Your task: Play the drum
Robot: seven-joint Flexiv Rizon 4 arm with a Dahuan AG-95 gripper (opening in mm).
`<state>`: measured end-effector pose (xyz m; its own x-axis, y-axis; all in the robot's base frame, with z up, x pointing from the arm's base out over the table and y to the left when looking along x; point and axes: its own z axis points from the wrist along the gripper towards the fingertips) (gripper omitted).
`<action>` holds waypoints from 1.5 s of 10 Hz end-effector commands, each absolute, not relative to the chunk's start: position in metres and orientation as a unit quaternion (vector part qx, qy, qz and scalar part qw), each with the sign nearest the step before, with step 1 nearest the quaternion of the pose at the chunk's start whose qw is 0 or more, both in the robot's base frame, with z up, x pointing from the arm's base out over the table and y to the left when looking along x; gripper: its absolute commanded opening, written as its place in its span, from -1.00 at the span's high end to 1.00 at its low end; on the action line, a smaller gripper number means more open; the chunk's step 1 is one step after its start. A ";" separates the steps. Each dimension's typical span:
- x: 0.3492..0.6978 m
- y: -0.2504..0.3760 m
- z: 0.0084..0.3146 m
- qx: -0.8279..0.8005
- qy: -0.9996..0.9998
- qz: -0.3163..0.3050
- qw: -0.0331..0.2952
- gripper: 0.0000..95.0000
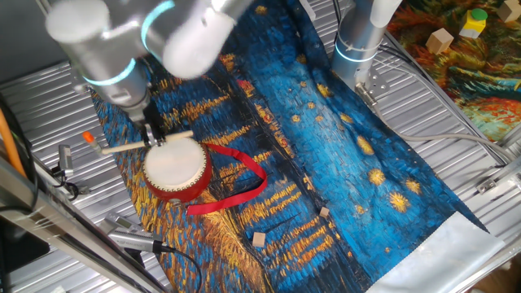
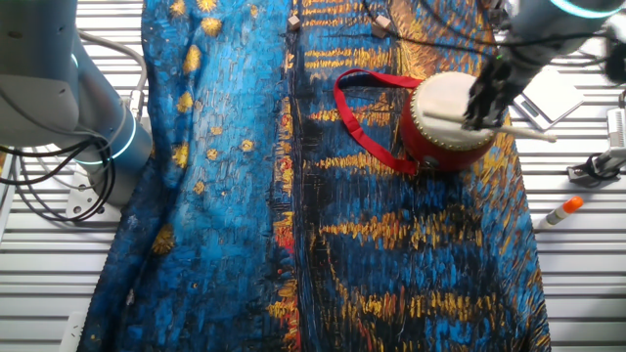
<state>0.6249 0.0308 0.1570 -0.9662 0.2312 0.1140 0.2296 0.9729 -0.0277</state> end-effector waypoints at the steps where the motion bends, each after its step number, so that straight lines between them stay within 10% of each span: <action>1: 0.626 0.032 0.156 -0.118 -0.992 0.009 0.051 1.00; 15: 0.626 0.031 0.155 -0.123 -0.992 0.015 0.034 1.00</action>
